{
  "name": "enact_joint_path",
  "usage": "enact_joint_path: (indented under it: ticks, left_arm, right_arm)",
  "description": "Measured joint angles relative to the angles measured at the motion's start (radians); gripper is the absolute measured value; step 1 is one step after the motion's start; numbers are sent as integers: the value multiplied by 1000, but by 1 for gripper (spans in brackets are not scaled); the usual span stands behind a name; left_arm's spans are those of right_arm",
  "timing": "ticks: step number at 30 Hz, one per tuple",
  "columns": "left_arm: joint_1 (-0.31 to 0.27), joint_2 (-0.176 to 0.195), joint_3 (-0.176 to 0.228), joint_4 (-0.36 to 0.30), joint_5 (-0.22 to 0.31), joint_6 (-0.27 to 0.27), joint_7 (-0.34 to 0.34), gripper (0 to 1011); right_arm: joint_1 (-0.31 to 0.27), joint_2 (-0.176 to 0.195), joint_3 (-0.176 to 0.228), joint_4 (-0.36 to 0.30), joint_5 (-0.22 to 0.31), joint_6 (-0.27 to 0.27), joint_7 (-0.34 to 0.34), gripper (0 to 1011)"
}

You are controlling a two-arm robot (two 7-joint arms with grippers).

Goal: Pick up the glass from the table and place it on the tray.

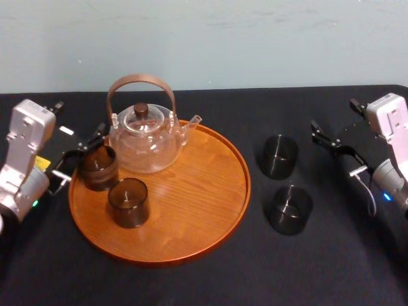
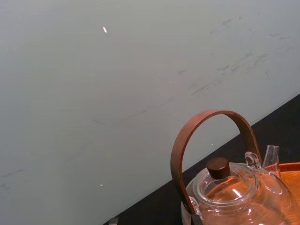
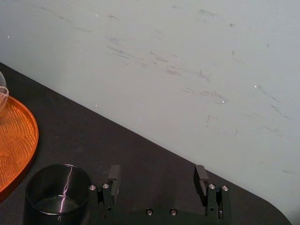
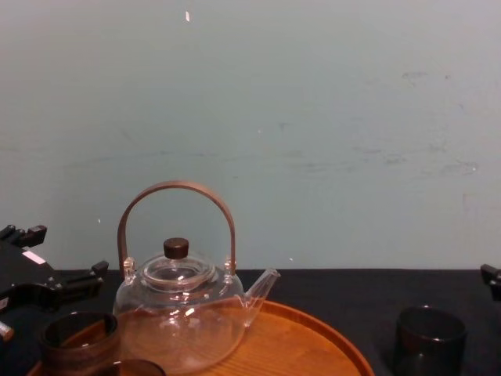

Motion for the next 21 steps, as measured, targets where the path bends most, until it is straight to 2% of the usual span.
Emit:
enact_joint_path:
  ticks: [21]
  left_arm:
    - [0, 0, 0, 0, 0, 0, 0, 1001]
  right_arm:
    - [0, 0, 0, 0, 0, 0, 0, 1002]
